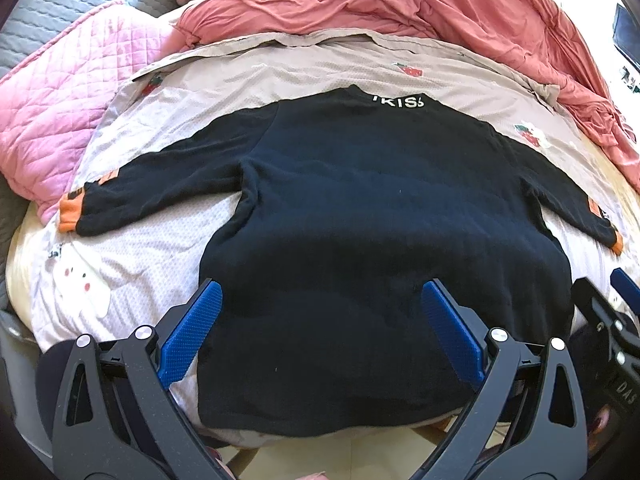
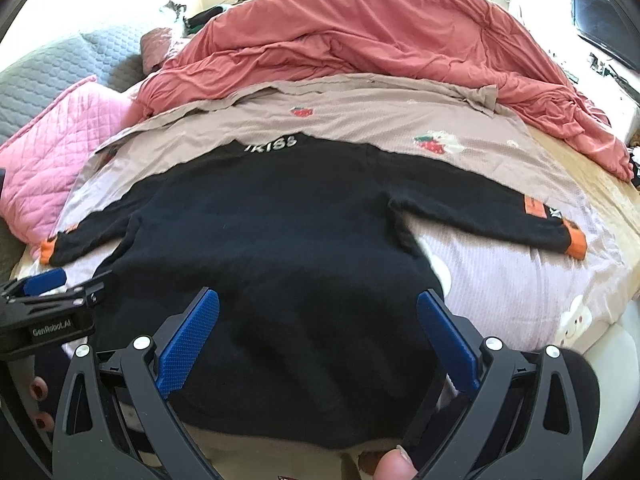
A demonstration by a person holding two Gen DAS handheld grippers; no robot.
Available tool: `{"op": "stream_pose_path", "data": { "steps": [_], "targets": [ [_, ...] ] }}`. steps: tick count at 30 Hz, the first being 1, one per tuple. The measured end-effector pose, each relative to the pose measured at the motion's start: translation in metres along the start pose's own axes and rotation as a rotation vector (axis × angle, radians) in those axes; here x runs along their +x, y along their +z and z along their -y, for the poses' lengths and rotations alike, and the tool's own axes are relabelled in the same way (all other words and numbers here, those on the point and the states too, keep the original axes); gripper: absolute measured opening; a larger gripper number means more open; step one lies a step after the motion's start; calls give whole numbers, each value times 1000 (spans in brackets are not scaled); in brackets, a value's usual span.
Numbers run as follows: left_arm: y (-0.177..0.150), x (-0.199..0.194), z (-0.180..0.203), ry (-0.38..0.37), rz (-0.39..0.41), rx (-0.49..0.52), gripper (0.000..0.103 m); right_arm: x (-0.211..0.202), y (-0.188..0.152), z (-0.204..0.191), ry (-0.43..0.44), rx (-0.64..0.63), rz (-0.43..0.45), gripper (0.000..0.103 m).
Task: Fold small clothes
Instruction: 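Move the right tool to the orange sleeve cuff and close on it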
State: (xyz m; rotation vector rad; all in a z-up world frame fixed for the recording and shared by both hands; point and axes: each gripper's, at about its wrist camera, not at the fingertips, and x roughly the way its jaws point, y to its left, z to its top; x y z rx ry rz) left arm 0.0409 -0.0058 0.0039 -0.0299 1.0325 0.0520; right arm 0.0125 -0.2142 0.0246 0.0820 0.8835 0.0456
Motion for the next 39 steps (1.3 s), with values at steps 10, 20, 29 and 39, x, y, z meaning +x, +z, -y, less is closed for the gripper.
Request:
{"op": "stream_pose_path", "data": {
  "steps": [10,20,29,39],
  "targets": [
    [26,17,9,-11,-10,-4,94,25,37,15,-31,34,12,99],
    [67,22,16,2,25,-21,94,45,103,25,-39,76,50,99],
    [109,34,28,15,56,-41,94,76,145,43,-72,152,55,99],
    [131,59,49,11,41,-30,94,102,144,100,-141,216,39,99]
  ]
}}
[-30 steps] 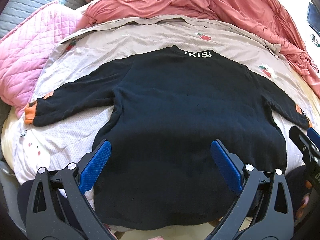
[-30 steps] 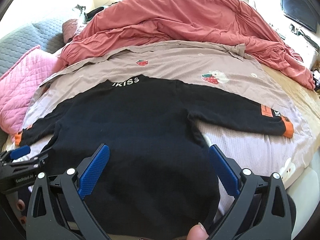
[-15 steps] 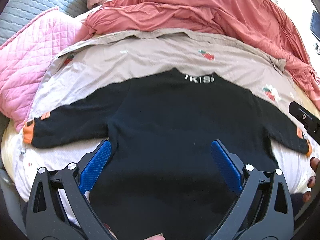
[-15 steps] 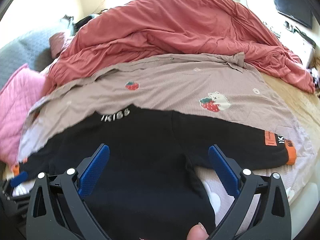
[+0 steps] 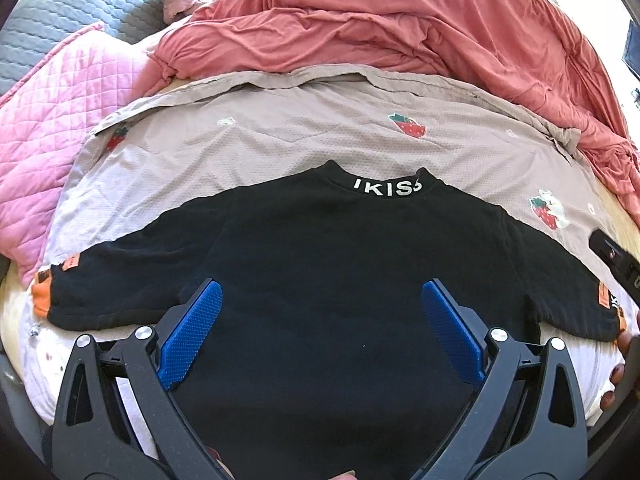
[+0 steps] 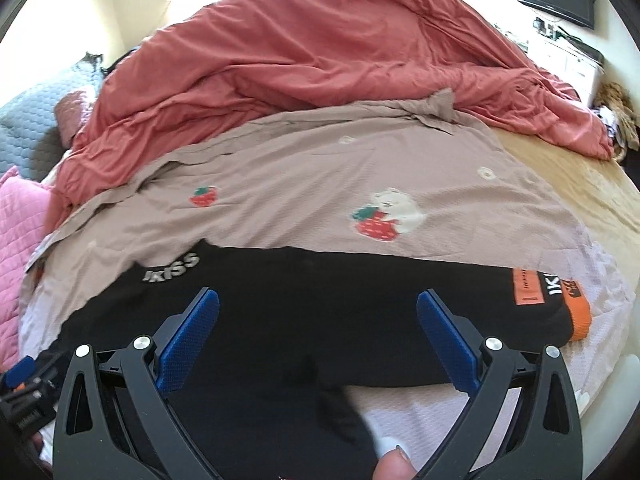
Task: Fold small clothes
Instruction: 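Move the right tool to the orange sleeve cuff and close on it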
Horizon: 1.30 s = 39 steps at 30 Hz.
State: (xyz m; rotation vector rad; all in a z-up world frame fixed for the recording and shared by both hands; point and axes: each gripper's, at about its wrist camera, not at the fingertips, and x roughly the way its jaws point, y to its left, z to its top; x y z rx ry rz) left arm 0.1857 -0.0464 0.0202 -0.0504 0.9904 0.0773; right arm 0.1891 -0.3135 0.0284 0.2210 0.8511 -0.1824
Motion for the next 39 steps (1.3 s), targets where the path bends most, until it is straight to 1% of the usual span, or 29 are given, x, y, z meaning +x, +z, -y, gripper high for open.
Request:
{"op": "stream_pose_path", "data": {
  "steps": [4,12,14,17,23,26,29,32,37,39],
  "targets": [
    [4,12,8,-7,-10,-3,94,8,-3,27,-40,18,-8,99],
    [3,34,35,-7,-33,26,94,16,-9,73,-124,72,-12,99],
    [3,39,43,-6,-36,41,94,17,-9,84,-131,89,-13,99],
    [2,45,53,-16,-44,57,94,19,-10,100,-143,116,-14,99],
    [-1,62,70,-38,-67,94,94,26,-11,134,-214,159,-16,99],
    [-3,70,79,-52,-77,109,94,32,-14,159,-220,221,-43,99],
    [-6,77,86,-68,-88,125,94,34,-16,179,-264,258,-50,99],
    [-12,87,96,-62,-101,156,94,36,-19,197,-305,286,-56,99],
    [-25,98,103,-80,-123,180,94,41,-25,227,-417,311,-75,99],
    [-31,101,106,-77,-123,200,94,45,-28,238,-450,321,-93,99]
  ]
}}
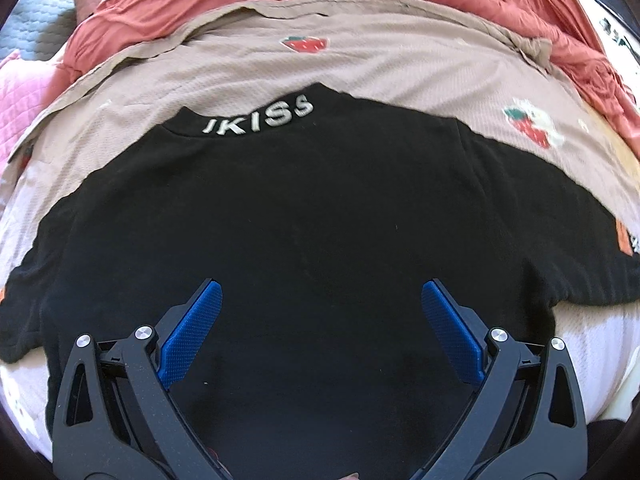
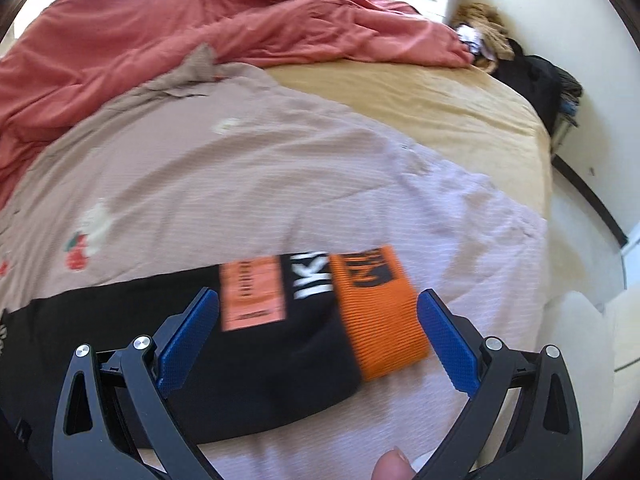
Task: Fold small clothes
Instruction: 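Move the right tool to the orange sleeve cuff and close on it, then carry the cuff across the shirt body and open the right tool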
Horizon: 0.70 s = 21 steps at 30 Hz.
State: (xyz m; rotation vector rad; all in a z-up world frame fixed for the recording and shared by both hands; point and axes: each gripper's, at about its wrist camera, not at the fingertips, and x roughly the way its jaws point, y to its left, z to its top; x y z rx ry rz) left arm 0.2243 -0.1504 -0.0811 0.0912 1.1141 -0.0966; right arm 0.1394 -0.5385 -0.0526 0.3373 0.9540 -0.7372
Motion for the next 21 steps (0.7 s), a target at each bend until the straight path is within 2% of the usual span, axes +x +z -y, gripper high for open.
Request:
{"op": "stream_pose_path", "data": {
  "steps": [3,7,9,10,11,12,14,18,21],
  "targets": [
    [-5,5,2,-3,-8,13,94,12,-1,13,-35,31,-36,98],
    [-12,15,1,19,-23,18,94,23,-1,20,-14,61,-69,97],
    [-14,19,-1,14,-26,3,94,27,-2,15,-9,35,-79,81],
    [-14,19,0,15,-21,2,94,28,-2,13,-11,31,-87,63],
    [-15,20,0,18,-17,5,94,29,-2,13,-3,34,-95,53],
    [-15,20,1,20,-16,6,94,31,-2,16,36,52,-107,48],
    [-16,19,1,21,-15,2,94,29,-2,17,74,67,-107,25],
    [-16,15,-2,12,-19,-17,94,16,2,13,148,69,-60,19],
    [-18,10,-6,0,-19,-36,94,7,5,11,274,96,-31,18]
  ]
}}
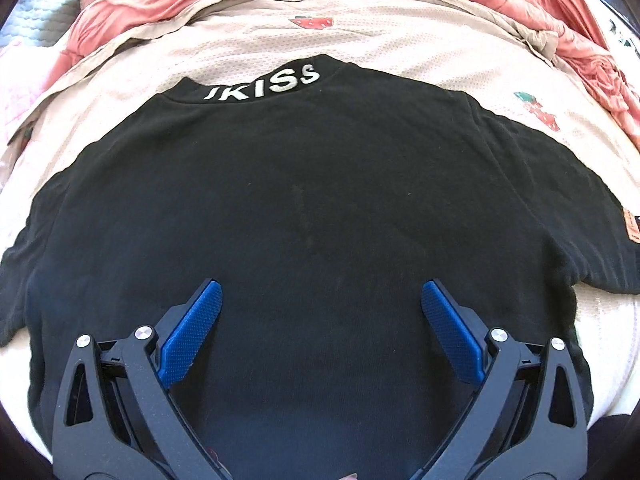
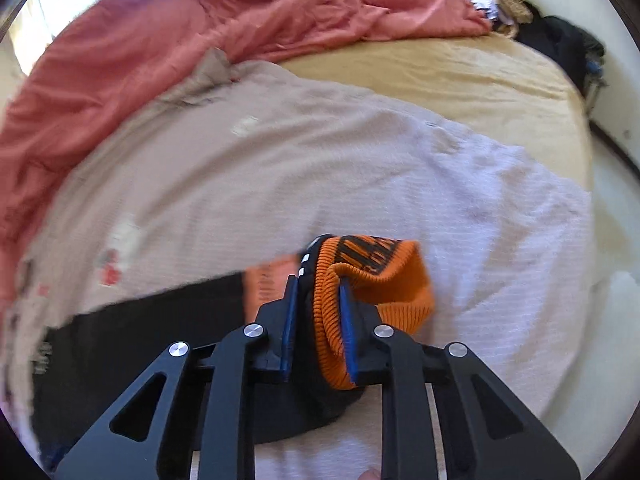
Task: Fold small clothes
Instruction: 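Carry the cuff across the shirt body and open the right tool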
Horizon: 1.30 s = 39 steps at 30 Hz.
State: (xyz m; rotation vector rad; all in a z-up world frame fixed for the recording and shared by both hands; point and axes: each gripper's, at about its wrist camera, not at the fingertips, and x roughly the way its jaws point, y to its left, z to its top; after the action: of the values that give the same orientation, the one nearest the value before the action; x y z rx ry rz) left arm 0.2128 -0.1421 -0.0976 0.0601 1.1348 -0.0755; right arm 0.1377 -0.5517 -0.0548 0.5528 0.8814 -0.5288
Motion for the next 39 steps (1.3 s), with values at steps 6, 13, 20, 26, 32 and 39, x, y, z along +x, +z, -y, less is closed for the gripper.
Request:
{"op": "stream_pose_path", "data": {
  "steps": [6,13,20,26,32,39],
  "targets": [
    [-4,-16,-27,-27,5,-85,94,-17,0,-34,271,-44,28,17],
    [-8,-35,-71,2,24,-157,94,-47,-16,-114,483,-188,19,17],
    [-15,-51,-125,46,32,-235,94,-72,-70,-226,654,-419,-45,17],
    [-18,-58,-158,51,41,-301,94,-62,-125,-282,676,-589,-102,20],
    [-18,-56,-162,40,34,-326,94,-62,-157,-295,741,-725,-119,44],
    [-17,-52,-139,-67,14,-308,94,-62,-122,-265,749,-638,-64,52]
  ]
}}
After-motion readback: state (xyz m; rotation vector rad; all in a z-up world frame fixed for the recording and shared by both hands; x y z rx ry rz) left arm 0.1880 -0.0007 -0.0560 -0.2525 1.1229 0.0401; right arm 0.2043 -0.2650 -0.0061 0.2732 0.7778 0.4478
